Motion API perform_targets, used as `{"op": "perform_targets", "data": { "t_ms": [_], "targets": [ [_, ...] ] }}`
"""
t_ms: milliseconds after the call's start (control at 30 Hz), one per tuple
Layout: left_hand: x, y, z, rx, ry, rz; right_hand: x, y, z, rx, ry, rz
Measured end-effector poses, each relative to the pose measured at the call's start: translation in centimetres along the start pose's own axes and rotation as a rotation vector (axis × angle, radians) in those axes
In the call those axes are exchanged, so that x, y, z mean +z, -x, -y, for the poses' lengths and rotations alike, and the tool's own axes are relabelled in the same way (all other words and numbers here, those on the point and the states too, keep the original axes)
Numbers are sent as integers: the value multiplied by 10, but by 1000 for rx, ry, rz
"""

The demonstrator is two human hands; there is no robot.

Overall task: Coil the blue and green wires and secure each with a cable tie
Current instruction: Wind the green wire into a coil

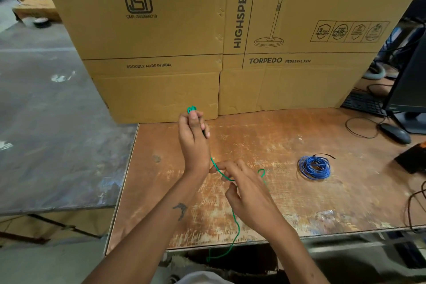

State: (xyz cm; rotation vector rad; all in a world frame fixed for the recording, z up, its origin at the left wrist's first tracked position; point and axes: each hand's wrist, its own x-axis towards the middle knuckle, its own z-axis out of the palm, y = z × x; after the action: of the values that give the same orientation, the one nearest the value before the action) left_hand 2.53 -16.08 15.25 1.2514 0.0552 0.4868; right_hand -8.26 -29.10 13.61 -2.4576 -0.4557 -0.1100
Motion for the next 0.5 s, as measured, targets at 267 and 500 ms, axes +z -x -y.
{"op": "perform_targets", "data": {
  "t_ms": [267,500],
  "targets": [
    [-38,4,14,128,-479,461,-18,-3,-19,116,-753,102],
    [-56,37,7,-22,-453,624,-45,-30,-30,129,-622,-19]
  ]
}}
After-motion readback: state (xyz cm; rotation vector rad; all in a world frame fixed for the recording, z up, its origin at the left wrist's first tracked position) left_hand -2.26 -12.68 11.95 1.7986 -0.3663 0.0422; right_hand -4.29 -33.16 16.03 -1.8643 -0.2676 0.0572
